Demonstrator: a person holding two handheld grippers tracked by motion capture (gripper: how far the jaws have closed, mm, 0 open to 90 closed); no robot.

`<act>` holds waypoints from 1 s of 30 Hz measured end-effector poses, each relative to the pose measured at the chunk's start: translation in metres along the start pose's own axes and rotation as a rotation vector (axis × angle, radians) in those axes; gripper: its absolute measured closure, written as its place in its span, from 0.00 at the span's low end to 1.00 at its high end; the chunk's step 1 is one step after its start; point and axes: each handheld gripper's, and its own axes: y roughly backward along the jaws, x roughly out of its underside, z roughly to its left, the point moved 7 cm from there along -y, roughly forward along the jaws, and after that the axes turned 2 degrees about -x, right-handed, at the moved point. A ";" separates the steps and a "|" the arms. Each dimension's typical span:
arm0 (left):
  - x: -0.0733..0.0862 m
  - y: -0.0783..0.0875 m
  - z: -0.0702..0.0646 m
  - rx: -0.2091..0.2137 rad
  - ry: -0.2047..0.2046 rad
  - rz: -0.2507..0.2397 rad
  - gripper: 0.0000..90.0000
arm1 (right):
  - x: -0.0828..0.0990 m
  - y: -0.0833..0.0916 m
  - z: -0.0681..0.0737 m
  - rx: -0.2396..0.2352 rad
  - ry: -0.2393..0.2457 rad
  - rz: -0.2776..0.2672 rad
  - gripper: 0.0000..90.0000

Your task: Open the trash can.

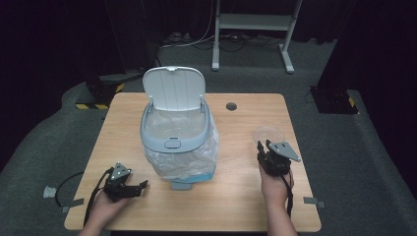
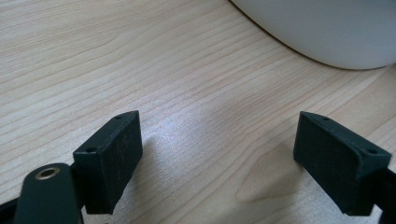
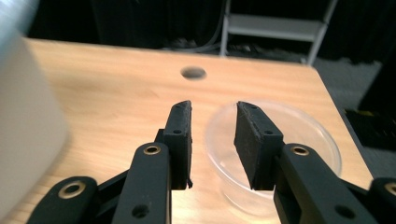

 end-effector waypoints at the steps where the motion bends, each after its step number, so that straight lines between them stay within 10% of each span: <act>1: 0.000 0.000 0.000 0.000 0.000 0.000 0.17 | 0.002 -0.002 -0.002 0.007 -0.002 0.008 0.75; 15: 0.000 0.000 0.000 0.001 -0.002 0.000 0.18 | 0.024 -0.027 -0.027 0.058 -0.042 0.086 0.87; 30: 0.000 0.000 0.000 0.005 -0.005 -0.001 0.18 | 0.024 -0.040 0.016 -0.062 -0.026 0.103 0.90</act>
